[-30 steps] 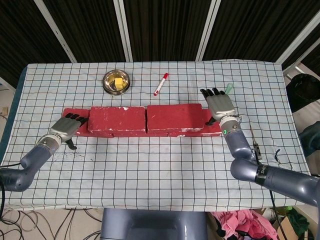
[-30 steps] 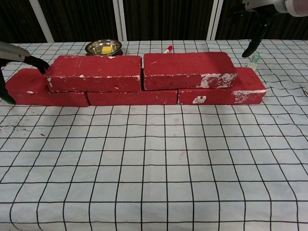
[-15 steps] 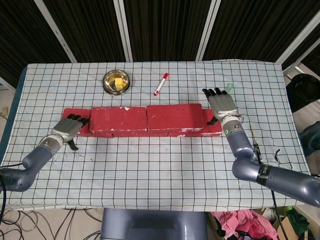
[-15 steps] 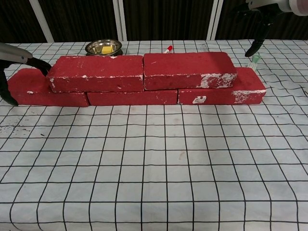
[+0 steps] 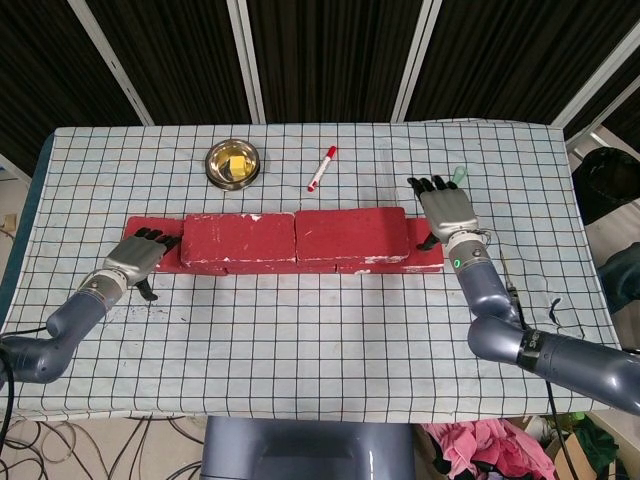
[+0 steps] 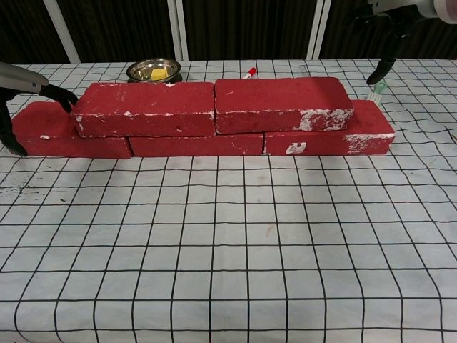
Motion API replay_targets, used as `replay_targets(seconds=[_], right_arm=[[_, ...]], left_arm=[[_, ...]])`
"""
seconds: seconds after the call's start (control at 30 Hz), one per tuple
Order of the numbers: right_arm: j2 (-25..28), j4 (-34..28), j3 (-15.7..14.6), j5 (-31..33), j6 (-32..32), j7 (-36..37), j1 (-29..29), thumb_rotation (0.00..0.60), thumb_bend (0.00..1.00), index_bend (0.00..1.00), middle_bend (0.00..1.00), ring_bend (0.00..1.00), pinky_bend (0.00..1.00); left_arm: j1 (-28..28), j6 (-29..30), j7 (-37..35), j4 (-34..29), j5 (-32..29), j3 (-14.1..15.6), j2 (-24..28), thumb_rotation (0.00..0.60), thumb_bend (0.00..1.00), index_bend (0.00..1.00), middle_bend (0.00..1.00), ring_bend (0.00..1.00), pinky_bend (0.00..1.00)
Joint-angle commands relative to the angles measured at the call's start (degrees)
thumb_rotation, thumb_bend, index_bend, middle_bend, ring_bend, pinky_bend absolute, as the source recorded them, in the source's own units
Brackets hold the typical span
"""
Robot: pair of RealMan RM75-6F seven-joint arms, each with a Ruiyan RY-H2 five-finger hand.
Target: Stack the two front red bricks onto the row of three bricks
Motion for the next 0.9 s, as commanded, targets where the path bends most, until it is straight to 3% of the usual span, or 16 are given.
replay_targets(seconds=[0.03,0.23,0.43,0.7,0.9], right_arm=[[0.17,-0.17,0.05,-0.17,0.08,0.17,-0.17,0.6,0.0,0.01,0.07,0.03,0.13],[2.35,-2.24,0.48,-1.27,1.27,1.47,-1.47,0.6,0.0,0.01,0.07,0.03,0.13],[8.93,-8.83,0.15,-7.1,8.58,4.98,-7.27,0.6,0.0,0.01,0.07,0.03,0.13],[20.07,-20.52,-4.67,-27.05,23.43,16.86,-23.9,0.6,0.0,0.01,0.07,0.03,0.13],[23.06,-23.11,-11.95,-43.1,38.95,23.19,-39.31,0.6,0.0,0.01,0.07,0.03,0.13]], left_arm=[[-0.03,2.31,1.94,-1.57,-1.39,0.93,1.35,0.6,0.0,0.07,0.1,0.0,0.01],[0.38,7.37,3.51,-8.86,-4.54,0.94,6.23,0.6,0.01,0.09,0.1,0.0,0.03],[5.36,18.23,0.81,-16.87,2.03,-1.11,11.28,0.6,0.02,0.08,0.1,0.0,0.03],[18.41,35.58,-5.55,-20.7,18.75,0.98,12.03,0.6,0.02,0.08,0.1,0.0,0.03],[30.09,49.54,-8.53,-16.0,29.99,4.56,7.84,0.6,0.02,0.08,0.1,0.0,0.01]])
